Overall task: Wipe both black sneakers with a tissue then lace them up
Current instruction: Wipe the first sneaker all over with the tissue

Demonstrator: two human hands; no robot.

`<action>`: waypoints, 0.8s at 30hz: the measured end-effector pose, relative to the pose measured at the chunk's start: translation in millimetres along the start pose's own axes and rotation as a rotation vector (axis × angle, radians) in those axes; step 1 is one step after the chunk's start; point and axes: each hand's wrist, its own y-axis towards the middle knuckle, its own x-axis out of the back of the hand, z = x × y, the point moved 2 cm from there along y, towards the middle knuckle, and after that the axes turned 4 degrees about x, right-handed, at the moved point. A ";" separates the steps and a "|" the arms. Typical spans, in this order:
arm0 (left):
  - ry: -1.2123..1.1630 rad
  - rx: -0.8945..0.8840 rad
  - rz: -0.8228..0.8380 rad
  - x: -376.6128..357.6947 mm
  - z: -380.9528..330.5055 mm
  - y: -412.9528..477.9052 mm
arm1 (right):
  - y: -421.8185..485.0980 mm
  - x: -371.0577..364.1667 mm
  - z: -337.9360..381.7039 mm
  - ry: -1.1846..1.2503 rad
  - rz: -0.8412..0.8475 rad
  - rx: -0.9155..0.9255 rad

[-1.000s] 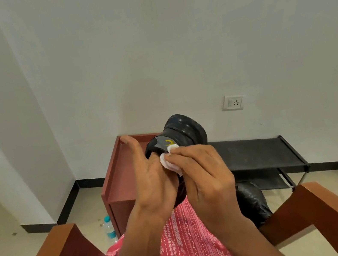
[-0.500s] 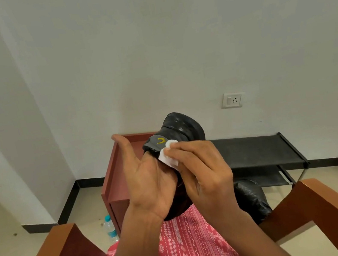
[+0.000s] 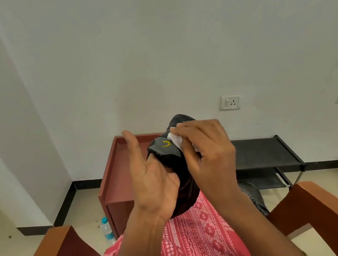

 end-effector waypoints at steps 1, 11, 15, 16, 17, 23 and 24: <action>0.002 -0.002 -0.004 -0.2 0.0 -0.2 | 1.6 -1.6 0.8 0.001 0.006 0.011; -0.156 -0.006 -0.018 -1.7 -9.6 0.1 | -69.2 0.1 -12.8 -0.055 0.029 -0.060; -0.102 0.011 0.010 -6.6 -7.0 -1.6 | -28.4 -1.0 -8.7 -0.091 -0.041 -0.044; -0.096 0.017 0.012 -6.4 -6.3 -1.7 | -16.7 -1.7 -6.1 -0.107 -0.052 -0.025; -0.095 0.020 0.016 -7.2 -6.3 -2.3 | -6.7 -2.5 -4.3 -0.127 -0.061 0.000; -0.148 0.003 0.020 -5.4 -13.0 -3.7 | -18.9 -3.5 -13.8 -0.210 -0.033 0.101; -0.163 0.000 0.015 -3.5 -13.7 -2.8 | -29.8 -1.9 -16.5 -0.219 -0.032 0.097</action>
